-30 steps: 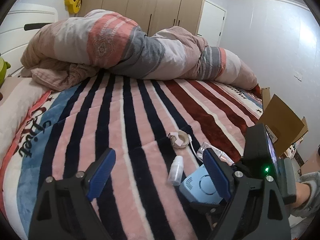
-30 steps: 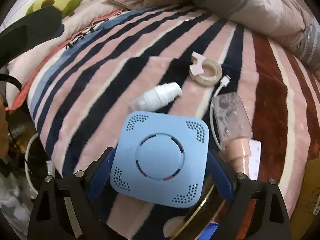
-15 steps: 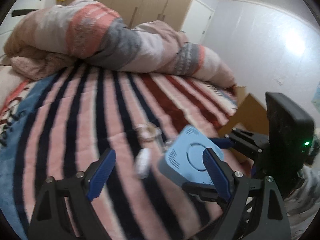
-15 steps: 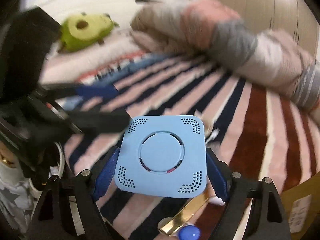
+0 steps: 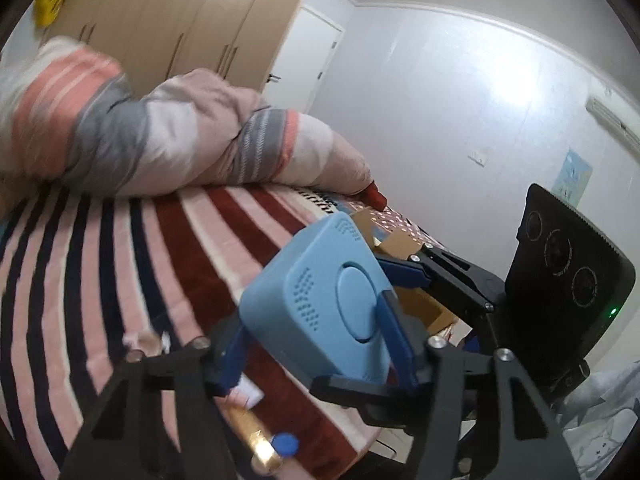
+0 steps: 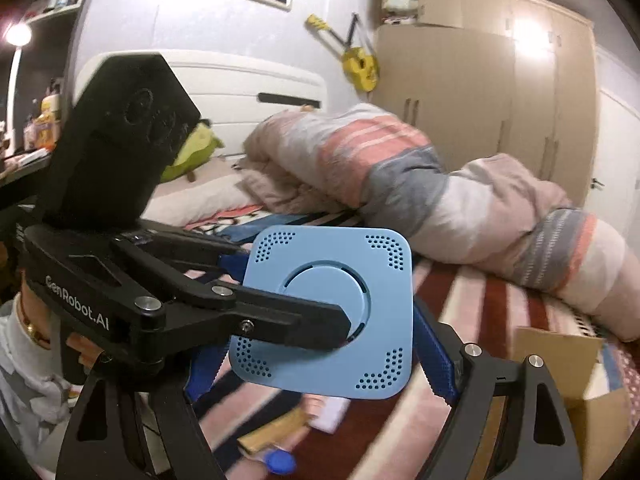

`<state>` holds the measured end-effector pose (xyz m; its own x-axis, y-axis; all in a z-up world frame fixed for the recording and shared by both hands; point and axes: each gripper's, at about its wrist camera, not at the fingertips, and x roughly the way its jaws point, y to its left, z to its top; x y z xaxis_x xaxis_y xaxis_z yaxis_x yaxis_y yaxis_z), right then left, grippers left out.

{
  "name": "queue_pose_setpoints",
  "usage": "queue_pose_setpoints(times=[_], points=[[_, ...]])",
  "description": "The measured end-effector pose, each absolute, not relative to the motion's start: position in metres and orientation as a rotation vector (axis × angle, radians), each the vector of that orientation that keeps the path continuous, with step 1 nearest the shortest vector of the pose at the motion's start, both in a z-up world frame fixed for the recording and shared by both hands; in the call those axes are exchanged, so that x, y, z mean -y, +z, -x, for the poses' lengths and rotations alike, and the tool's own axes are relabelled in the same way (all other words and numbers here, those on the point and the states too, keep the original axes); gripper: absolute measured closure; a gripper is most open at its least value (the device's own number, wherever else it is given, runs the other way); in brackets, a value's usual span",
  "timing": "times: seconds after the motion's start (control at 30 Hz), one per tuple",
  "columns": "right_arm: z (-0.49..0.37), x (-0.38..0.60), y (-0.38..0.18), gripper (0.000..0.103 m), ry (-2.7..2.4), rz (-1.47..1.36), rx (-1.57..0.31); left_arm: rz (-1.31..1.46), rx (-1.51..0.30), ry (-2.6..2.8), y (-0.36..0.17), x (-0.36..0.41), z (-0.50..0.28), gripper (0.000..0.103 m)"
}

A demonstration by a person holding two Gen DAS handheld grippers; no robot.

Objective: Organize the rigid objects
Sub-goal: 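Lower the blue device into the box and open the right gripper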

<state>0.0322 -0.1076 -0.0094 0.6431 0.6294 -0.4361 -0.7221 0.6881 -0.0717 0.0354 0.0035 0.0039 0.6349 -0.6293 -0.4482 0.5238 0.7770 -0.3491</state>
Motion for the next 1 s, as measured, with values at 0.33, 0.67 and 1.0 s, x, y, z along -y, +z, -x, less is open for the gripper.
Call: queue_pose_setpoints(times=[0.33,0.67,1.0], points=[[-0.05,0.226,0.018,0.024,0.589,0.189,-0.437,0.035,-0.552,-0.789,0.043,0.112,-0.06,0.07],[-0.082,0.303,-0.004,0.024,0.495,0.143,-0.681,-0.056,-0.724,-0.873,0.017,0.206,-0.107,0.068],[-0.09,0.308,-0.015,0.023,0.457,0.154,-0.749,-0.049,-0.689,-0.741,0.022,0.186,-0.115,0.039]])
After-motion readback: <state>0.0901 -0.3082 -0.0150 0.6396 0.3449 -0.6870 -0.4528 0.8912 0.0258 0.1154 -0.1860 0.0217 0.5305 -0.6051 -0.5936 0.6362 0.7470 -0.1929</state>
